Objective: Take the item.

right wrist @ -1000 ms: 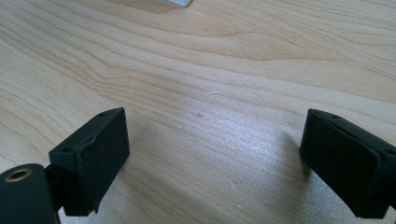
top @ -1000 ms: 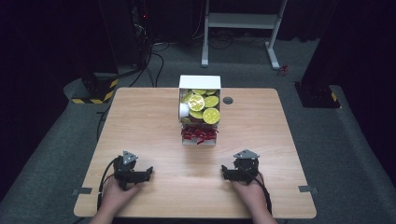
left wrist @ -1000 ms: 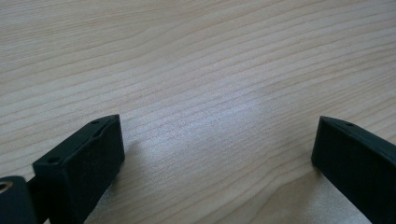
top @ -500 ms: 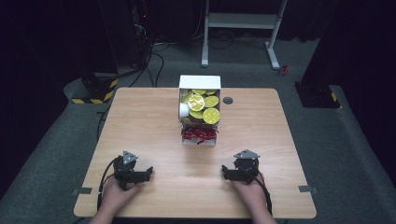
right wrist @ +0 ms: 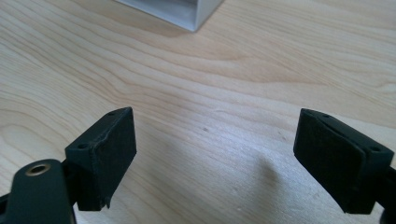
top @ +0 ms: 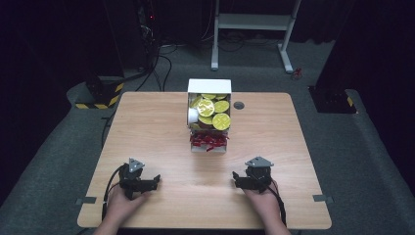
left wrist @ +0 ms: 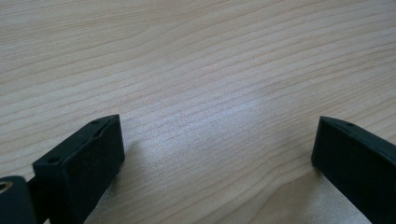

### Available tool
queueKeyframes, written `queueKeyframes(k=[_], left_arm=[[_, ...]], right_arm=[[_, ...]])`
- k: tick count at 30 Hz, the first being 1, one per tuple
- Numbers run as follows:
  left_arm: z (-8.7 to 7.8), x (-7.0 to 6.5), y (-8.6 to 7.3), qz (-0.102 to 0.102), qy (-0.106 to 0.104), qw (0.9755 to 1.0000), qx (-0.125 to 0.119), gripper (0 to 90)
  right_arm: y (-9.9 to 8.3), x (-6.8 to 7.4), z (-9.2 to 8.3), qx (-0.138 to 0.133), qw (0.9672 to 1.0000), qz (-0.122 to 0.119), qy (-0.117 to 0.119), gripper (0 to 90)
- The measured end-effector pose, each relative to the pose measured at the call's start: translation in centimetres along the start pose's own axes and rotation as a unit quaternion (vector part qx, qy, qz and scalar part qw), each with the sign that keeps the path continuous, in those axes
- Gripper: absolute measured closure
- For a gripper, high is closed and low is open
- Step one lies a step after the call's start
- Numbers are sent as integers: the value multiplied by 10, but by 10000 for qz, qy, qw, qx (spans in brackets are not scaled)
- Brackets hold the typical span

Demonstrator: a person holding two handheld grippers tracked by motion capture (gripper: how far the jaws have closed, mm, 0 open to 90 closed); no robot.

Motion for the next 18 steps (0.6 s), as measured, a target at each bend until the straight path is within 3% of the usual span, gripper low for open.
queueKeyframes(k=[11,15,18], left_arm=[[0,-1,0,-35,-10,10000,-7,29],[0,-1,0,-36,-11,10000,-5,28],[0,0,0,11,7,10000,3,29]], right_arm=[[19,15,-14,-467,9983,-236,262,146],[25,23,-19,-528,9973,-346,379,152],[28,27,-20,-478,9973,-271,490,155]])
Point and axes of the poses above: each handheld gripper's, and its own axes: z roughly forward along the jaws, y roughly out of its top, x roughly to its left, the point moved 8 cm from there along z, roughly forward along the jaws, and after that the axes turned 5 degrees about -y, right-handed, at the moved point
